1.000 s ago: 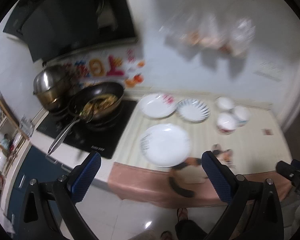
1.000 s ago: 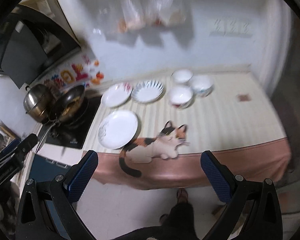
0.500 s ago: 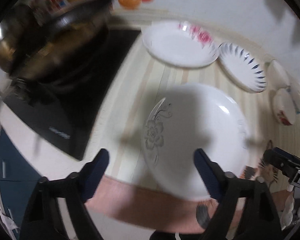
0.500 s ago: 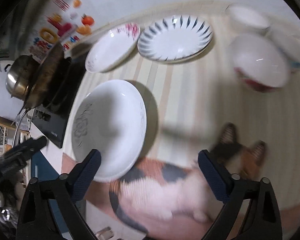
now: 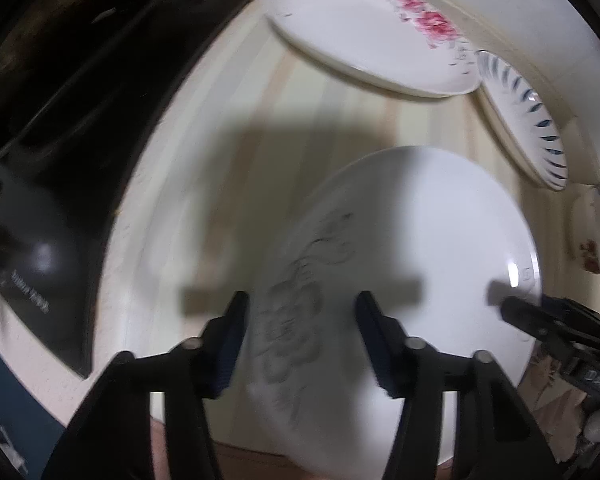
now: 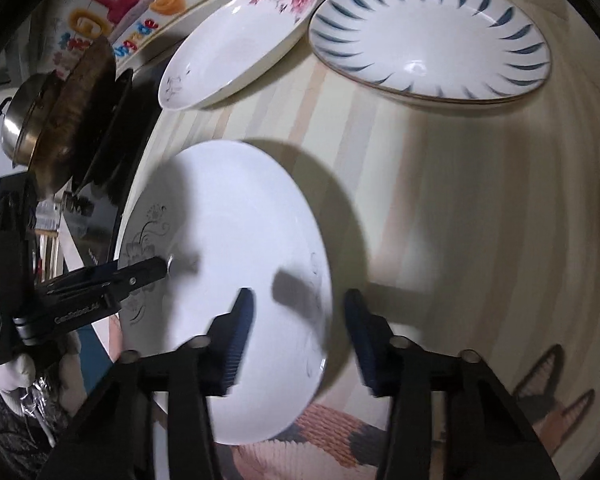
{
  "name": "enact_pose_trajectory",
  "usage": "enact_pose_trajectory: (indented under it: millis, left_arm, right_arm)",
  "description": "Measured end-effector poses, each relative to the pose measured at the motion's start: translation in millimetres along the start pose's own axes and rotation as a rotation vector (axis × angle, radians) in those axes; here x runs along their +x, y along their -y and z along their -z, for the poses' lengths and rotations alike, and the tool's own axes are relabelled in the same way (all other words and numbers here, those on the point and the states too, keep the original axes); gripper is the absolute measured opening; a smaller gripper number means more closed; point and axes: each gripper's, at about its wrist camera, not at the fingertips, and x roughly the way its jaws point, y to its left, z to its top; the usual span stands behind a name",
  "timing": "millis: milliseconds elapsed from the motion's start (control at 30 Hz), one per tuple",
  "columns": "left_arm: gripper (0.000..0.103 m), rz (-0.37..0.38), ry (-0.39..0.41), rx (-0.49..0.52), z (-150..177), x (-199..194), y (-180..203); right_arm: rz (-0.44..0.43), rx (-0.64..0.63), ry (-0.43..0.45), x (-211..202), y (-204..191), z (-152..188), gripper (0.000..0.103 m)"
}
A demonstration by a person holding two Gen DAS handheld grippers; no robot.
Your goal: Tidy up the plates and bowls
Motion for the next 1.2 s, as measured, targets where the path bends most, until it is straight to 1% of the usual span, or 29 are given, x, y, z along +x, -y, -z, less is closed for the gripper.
enact_pose_trajectory:
  millis: [33,67,167,300,333,500,633,667,833,967,1100,1200]
  left_arm:
    - [0.049,-0.012,-0.001,-0.002,0,0,1]
    - [0.049,-0.012,0.000,-0.008,0,-1,2]
    - [0.048,-0.010,-0.005,-0.017,2,-3,3]
    - [0.048,-0.013,0.005,0.000,4,-13,12]
    - [0.048,-0.016,0.007,0.007,-1,-14,18]
    - [0.048,-0.009,0.027,0.028,3,-32,32]
    - [0.048,-0.006,0.041,0.060,7,-44,56]
    - [0.048,-0.002,0.044,0.066,12,-47,58]
    - [0.048,0.018,0.044,0.107,24,-47,94]
    - [0.048,0.040,0.032,0.137,32,-46,118]
    - [0.048,0.050,0.016,0.169,46,-43,134]
    - [0.048,0.054,0.000,0.194,48,-35,150]
  right_arm:
    - [-0.007,-0.011,-0.002,0,-4,0,0.037]
    - [0.006,-0.019,-0.012,3,-6,-1,0.036]
    - [0.030,-0.030,0.003,2,-9,-2,0.036]
    - [0.027,-0.019,-0.001,0,-7,0,0.036]
    - [0.027,-0.016,0.001,-3,-5,2,0.036]
    - [0.029,-0.008,0.006,-18,-1,9,0.036]
    - [0.035,0.001,0.018,-36,6,17,0.036]
    - [0.035,0.007,0.024,-44,9,20,0.036]
    - [0.046,0.026,0.046,-73,26,35,0.036]
    - [0.056,0.061,0.059,-95,48,52,0.036]
    - [0.068,0.091,0.057,-106,68,69,0.036]
    - [0.077,0.115,0.046,-110,82,80,0.036]
